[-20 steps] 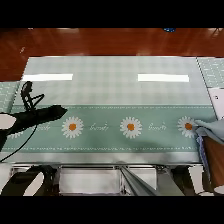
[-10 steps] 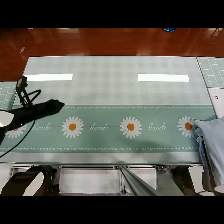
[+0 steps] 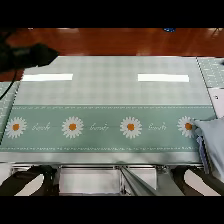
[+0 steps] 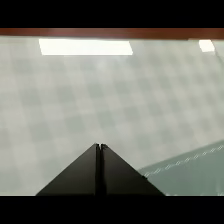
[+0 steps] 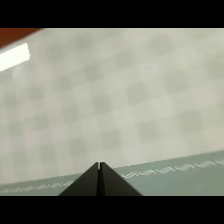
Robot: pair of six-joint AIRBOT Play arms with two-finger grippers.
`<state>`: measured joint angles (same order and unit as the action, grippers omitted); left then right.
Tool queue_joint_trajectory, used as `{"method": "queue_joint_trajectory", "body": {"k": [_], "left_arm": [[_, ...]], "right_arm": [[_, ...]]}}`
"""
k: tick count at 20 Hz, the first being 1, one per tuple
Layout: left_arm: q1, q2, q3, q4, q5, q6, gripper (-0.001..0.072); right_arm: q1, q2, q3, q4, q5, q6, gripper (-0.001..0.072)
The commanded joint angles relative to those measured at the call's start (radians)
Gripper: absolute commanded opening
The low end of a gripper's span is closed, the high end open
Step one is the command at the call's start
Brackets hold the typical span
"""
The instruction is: Fold the shirts.
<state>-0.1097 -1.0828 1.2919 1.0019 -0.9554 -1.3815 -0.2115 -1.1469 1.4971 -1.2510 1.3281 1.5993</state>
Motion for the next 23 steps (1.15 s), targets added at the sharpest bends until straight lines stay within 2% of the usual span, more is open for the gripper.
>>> {"method": "queue_joint_trajectory", "body": {"k": [1, 2, 5, 23], "left_arm": [[-0.167, -0.182, 0.152, 0.487, -0.201, -0.208, 0.0017], [-0.183, -0.225, 0.151, 0.535, -0.257, -0.214, 0.0017], [-0.184, -0.294, 0.151, 0.531, -0.378, -0.214, 0.0017], [-0.184, -0.301, 0.152, 0.532, -0.381, -0.213, 0.0017]], "right_arm": [[0.46, -0.206, 0.03, -0.414, 0.01, 0.077, 0.003], [0.503, -0.261, 0.021, -0.482, 0.043, 0.105, 0.003], [0.517, -0.353, 0.019, -0.452, 0.089, 0.117, 0.003], [0.517, -0.351, 0.021, -0.46, 0.097, 0.135, 0.0031]]}}
